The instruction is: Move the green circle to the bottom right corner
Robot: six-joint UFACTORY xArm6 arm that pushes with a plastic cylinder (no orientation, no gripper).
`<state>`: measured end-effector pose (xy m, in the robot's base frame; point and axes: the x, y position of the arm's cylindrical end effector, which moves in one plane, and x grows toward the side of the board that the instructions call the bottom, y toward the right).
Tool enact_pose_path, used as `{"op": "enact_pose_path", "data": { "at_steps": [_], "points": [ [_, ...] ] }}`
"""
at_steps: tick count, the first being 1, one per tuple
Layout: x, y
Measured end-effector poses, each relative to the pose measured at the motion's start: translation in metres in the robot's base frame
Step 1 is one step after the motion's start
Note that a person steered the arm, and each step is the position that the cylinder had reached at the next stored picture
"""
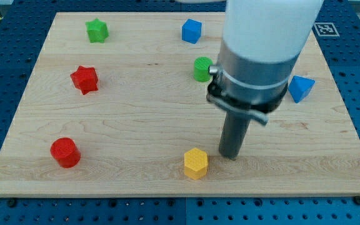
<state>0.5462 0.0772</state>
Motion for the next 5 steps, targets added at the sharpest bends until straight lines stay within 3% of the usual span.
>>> {"op": "enact_pose_path", "data": {
  "at_steps": [3,4,5],
  "points": [
    [-0.129,-0.078],
    [-0.172,-0.058],
    [-0.177,-0.014]
  ]
}}
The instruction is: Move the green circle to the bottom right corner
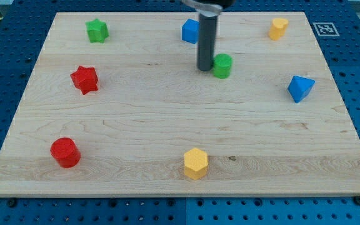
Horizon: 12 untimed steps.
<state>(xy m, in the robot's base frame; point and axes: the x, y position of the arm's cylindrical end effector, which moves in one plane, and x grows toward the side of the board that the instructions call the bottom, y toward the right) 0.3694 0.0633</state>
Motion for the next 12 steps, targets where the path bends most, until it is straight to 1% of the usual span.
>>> {"op": "enact_pose_path", "data": {
  "at_steps": [1,2,3,4,5,6,7,8,10,11,12],
  "points": [
    [0.021,0.025],
    [0.032,0.021],
    [-0.017,0.005],
    [-0.045,0.016],
    [-0.045,0.072],
    [-0.003,0.079],
    [0.066,0.073],
    [0.105,0.067],
    [0.034,0.061],
    [0.020,0.034],
    [0.026,0.000]
  ]
}}
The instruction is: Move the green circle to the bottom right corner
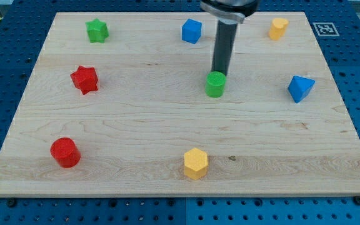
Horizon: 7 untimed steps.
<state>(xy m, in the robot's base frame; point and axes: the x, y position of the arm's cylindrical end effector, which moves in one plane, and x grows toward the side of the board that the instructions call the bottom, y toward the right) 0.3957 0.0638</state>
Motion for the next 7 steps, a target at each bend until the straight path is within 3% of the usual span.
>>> {"op": "enact_pose_path", "data": {
  "at_steps": [1,2,3,4,5,7],
  "points": [
    [0.048,-0.001],
    [0.055,-0.001],
    [0.030,-0.027],
    [0.059,-0.043],
    [0.107,-0.021],
    [0.115,0.006]
  ]
}}
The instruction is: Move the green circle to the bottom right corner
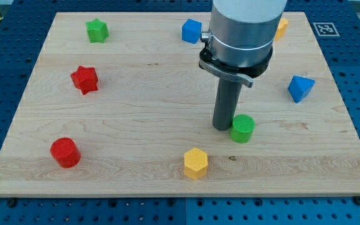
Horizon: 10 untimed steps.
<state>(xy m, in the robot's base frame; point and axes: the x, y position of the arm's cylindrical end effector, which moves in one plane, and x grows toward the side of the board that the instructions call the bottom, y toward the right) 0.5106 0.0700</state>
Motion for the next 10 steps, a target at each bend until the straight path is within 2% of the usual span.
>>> {"op": "enact_pose_path", "data": {
  "at_steps": [1,2,3,5,7,9,10],
  "points": [
    [0.021,0.039],
    [0.022,0.062],
    [0.010,0.062],
    [0.015,0.046],
    [0.062,0.086],
    [0.040,0.065],
    [0.040,0.095]
  ]
}}
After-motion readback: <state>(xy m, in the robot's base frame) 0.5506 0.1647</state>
